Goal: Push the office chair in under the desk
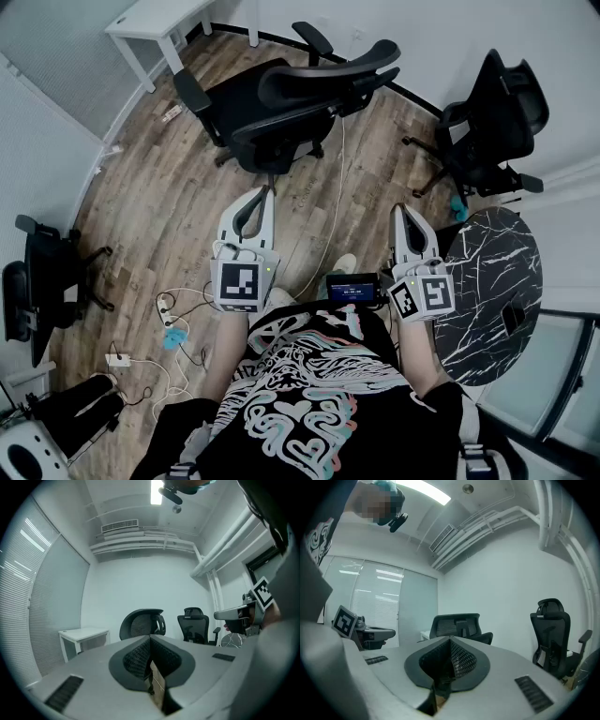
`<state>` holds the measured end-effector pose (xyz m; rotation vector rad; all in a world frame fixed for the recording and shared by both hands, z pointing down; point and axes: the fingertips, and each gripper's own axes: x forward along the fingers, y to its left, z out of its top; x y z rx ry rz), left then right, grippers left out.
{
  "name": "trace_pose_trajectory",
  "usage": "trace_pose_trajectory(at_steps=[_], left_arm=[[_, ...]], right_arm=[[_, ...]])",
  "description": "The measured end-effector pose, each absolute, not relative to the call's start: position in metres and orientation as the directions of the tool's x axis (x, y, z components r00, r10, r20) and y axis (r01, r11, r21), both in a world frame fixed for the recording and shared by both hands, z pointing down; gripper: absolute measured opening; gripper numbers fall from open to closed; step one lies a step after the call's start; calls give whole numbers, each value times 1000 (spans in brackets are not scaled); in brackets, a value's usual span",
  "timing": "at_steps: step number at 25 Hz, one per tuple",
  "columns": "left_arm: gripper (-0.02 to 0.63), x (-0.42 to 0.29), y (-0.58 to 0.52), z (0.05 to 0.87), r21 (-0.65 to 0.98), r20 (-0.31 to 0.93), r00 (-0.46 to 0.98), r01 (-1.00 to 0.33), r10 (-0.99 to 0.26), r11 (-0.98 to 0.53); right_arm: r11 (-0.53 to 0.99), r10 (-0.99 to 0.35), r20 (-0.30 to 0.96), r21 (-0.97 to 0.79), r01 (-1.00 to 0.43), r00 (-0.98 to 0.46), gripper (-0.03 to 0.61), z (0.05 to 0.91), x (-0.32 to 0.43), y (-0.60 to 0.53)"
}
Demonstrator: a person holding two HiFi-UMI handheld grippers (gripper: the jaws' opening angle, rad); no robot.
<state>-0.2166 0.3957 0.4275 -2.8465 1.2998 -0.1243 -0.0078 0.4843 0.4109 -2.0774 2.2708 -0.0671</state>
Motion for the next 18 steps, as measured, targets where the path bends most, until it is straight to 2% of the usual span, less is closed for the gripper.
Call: trace_pose_trajectory(at_steps=[18], left_arm=[[9, -176, 380, 438, -17, 76, 671, -738, -737, -674]], right_arm=[[48, -999, -1, -104, -993, -48, 28, 417, 26, 480]])
